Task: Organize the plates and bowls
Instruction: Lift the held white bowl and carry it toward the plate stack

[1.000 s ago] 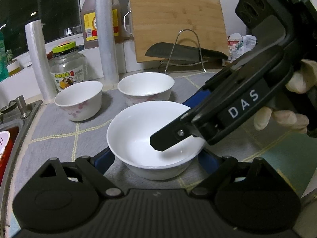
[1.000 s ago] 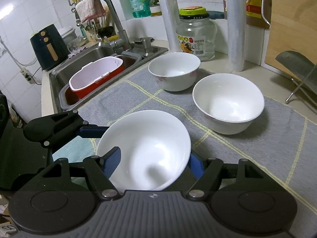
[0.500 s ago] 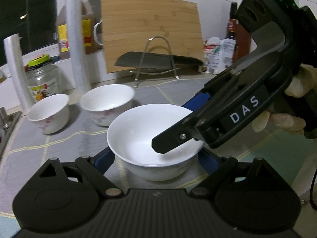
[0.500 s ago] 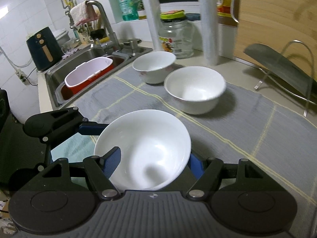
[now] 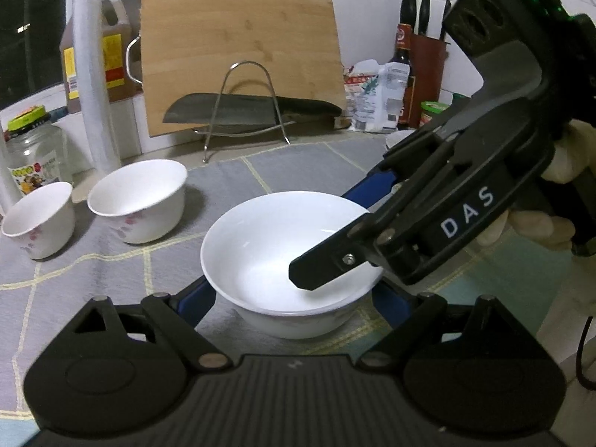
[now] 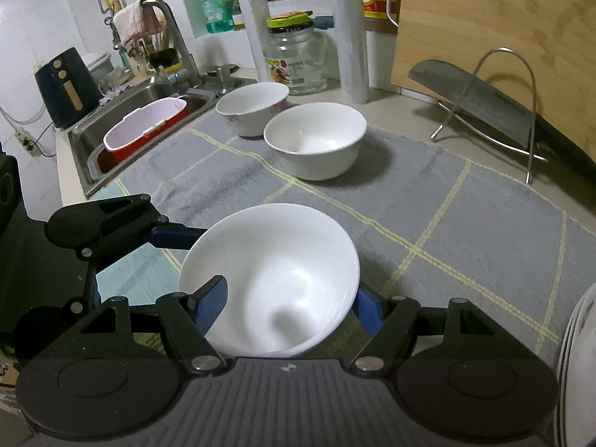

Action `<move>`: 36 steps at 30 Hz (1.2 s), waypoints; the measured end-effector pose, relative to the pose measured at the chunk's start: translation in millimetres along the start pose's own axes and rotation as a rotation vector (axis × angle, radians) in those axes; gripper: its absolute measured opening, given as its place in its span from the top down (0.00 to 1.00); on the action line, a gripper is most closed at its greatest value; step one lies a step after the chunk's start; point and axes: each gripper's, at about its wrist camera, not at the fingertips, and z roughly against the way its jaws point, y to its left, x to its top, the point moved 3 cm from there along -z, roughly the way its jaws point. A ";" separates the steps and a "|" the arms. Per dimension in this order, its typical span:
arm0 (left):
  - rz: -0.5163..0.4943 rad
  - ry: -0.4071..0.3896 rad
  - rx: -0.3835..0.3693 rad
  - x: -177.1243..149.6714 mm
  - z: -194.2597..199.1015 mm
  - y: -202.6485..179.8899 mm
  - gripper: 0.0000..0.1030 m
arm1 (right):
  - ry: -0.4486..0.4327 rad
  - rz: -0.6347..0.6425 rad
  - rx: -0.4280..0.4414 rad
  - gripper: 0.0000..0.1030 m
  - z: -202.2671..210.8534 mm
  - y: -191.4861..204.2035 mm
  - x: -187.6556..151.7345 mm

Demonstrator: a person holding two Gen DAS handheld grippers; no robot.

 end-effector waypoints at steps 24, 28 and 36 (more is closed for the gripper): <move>0.013 0.020 -0.047 -7.5 -9.2 -3.2 0.06 | 0.018 -0.005 -0.030 0.03 -5.9 -4.7 -7.6; 0.024 -0.006 -0.043 -7.5 -1.2 -2.1 0.01 | 0.008 -0.011 -0.033 0.01 -4.1 -6.2 -5.9; 0.045 -0.001 -0.012 -10.6 17.3 3.8 0.01 | -0.010 -0.009 -0.052 0.00 -0.7 -4.2 -4.2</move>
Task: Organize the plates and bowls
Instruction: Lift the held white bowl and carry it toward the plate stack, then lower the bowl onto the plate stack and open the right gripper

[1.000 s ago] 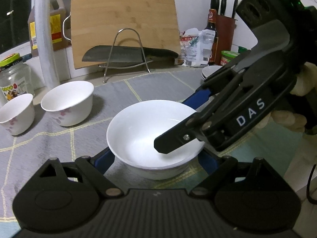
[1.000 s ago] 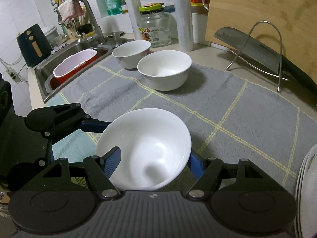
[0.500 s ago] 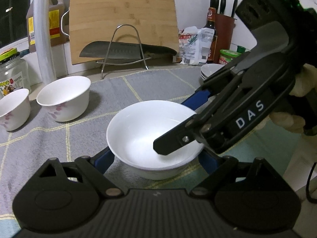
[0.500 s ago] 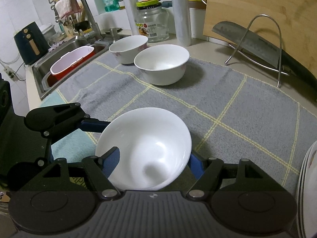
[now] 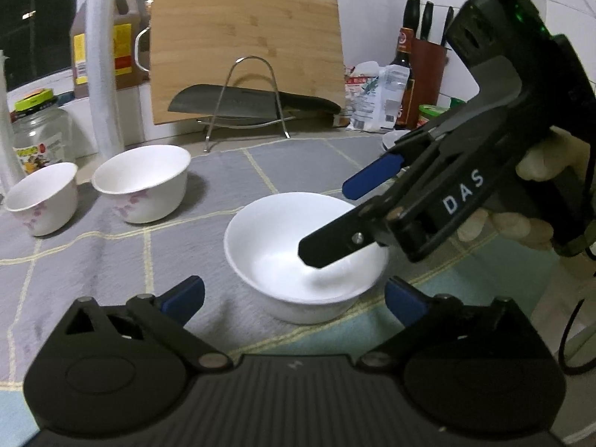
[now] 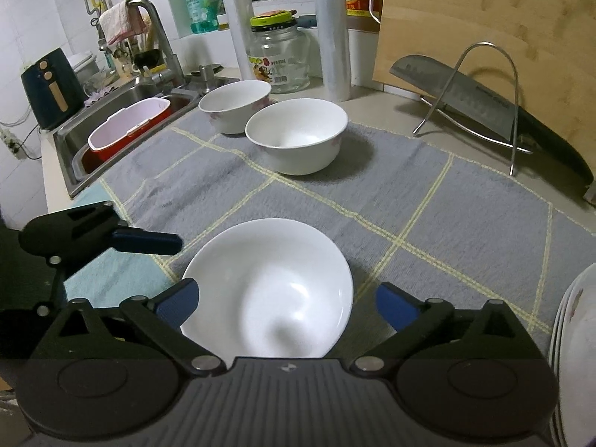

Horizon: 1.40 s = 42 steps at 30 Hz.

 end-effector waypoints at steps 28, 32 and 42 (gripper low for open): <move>0.081 -0.023 0.230 5.3 19.7 96.3 0.01 | -0.119 0.050 -0.142 0.00 5.9 30.7 26.1; 0.171 0.012 0.237 9.1 11.3 101.9 0.01 | -0.124 0.089 -0.130 0.00 4.4 20.6 27.5; 0.222 0.034 0.321 38.2 1.0 96.2 0.01 | -0.145 0.166 -0.075 0.00 1.7 -6.8 33.0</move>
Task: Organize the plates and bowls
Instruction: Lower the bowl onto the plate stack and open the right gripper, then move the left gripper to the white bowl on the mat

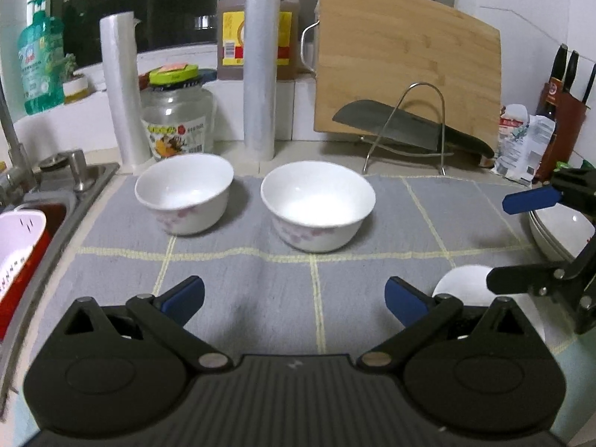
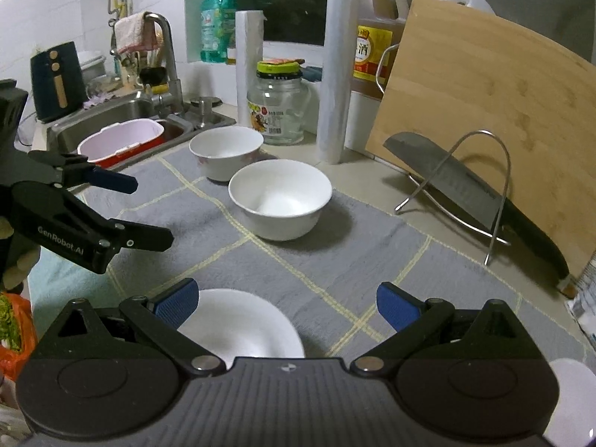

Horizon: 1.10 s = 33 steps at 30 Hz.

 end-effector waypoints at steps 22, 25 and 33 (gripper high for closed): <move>-0.078 -0.050 -0.172 67.9 -61.8 12.3 0.01 | 0.005 -0.002 -0.033 0.00 -49.1 -13.7 32.8; -0.071 -0.028 -0.190 73.4 -68.9 15.3 0.01 | 0.017 0.003 -0.027 0.00 -56.8 -14.4 34.9; -0.090 0.040 -0.191 85.7 -91.0 15.1 0.01 | 0.045 0.039 -0.008 0.00 -78.2 -12.5 36.8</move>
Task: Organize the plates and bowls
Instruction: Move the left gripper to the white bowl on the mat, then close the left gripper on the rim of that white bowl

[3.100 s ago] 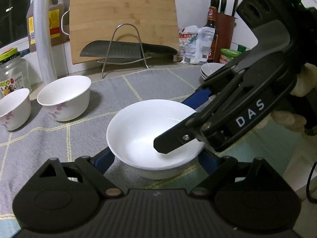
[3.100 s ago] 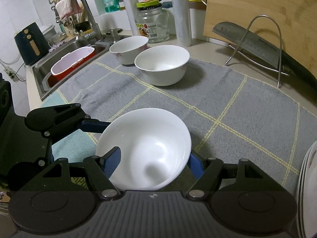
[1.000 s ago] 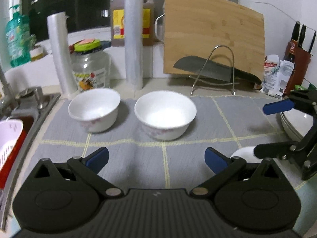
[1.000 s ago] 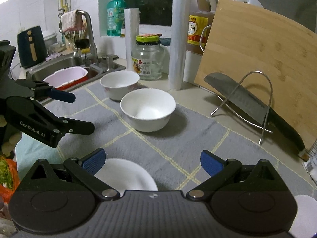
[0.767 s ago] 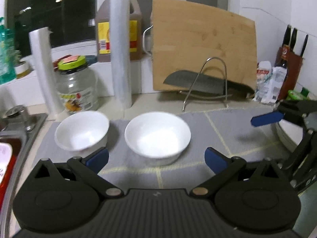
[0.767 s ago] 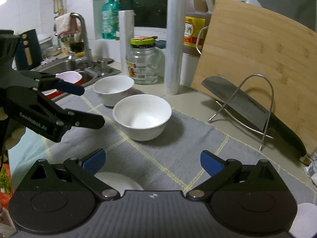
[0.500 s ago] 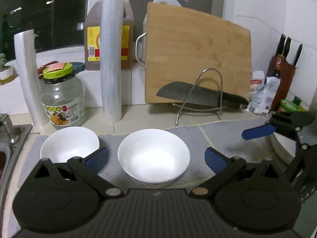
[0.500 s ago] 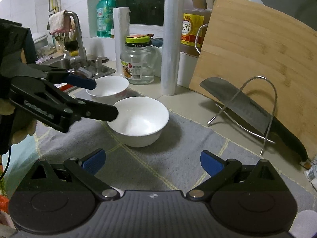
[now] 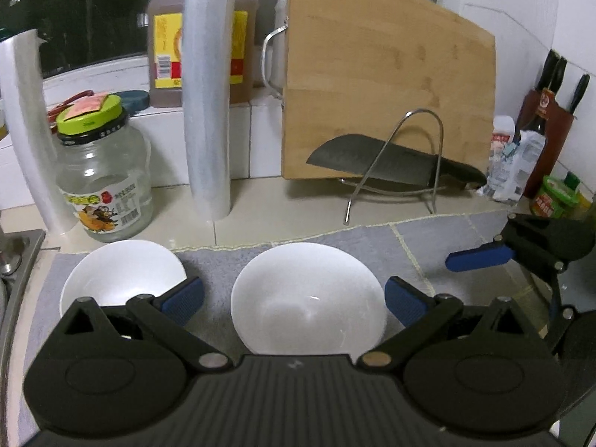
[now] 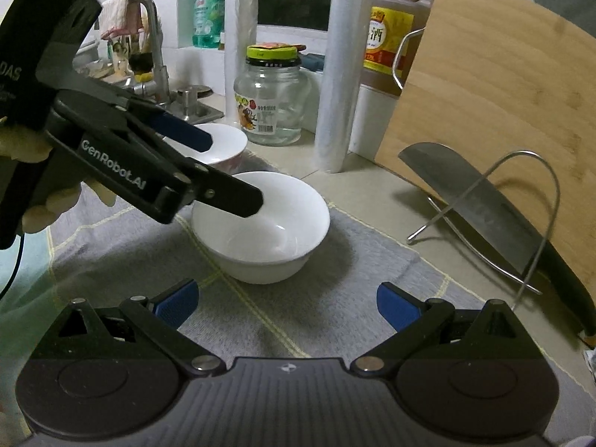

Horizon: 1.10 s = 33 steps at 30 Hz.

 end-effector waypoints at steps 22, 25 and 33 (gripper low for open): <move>-0.068 0.101 -0.053 6.8 -33.4 1.8 0.01 | 0.019 0.052 0.055 0.00 -31.0 5.0 16.4; -0.067 0.100 -0.054 9.6 -34.4 2.3 0.01 | 0.024 0.066 0.061 0.00 -34.2 7.0 17.0; -0.060 0.132 -0.072 10.6 -42.9 4.5 0.15 | 0.027 0.099 0.084 0.01 -42.0 11.7 18.9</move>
